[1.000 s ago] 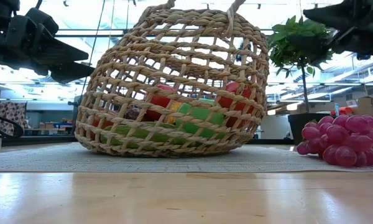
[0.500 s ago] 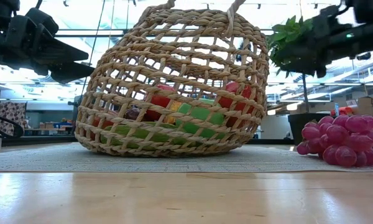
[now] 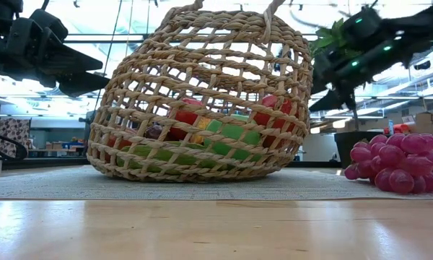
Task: Build produce basket
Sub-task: Put the red mango into the mesh basket
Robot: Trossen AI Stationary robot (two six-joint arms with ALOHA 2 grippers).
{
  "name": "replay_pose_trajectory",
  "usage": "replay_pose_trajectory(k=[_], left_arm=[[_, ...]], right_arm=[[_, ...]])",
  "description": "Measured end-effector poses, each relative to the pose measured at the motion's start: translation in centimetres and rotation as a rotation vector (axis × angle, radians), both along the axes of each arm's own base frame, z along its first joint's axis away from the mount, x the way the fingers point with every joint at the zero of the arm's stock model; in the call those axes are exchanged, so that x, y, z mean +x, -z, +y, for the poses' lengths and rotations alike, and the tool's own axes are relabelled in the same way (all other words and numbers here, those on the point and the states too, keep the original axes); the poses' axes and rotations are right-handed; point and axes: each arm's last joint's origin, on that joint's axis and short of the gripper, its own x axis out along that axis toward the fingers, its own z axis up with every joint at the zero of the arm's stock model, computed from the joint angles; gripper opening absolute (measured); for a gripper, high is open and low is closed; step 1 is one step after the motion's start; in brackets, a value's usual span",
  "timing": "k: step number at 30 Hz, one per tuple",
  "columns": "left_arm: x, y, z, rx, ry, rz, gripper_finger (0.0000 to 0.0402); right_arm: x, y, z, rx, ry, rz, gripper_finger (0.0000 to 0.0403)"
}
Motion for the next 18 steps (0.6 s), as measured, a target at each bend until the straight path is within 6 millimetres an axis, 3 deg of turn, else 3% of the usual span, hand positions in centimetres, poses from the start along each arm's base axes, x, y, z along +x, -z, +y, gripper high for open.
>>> replay_pose_trajectory(k=[11,18], left_arm=[[0.0,0.0,0.0,0.000,0.000,0.000,0.0394],[0.0,0.0,0.0,0.000,0.000,0.000,0.0394]], right_arm=[[6.5,-0.8,-7.0,0.050,-0.072,0.153,0.0344],[11.3,-0.7,-10.9,0.122,-0.121,0.311,0.0380]])
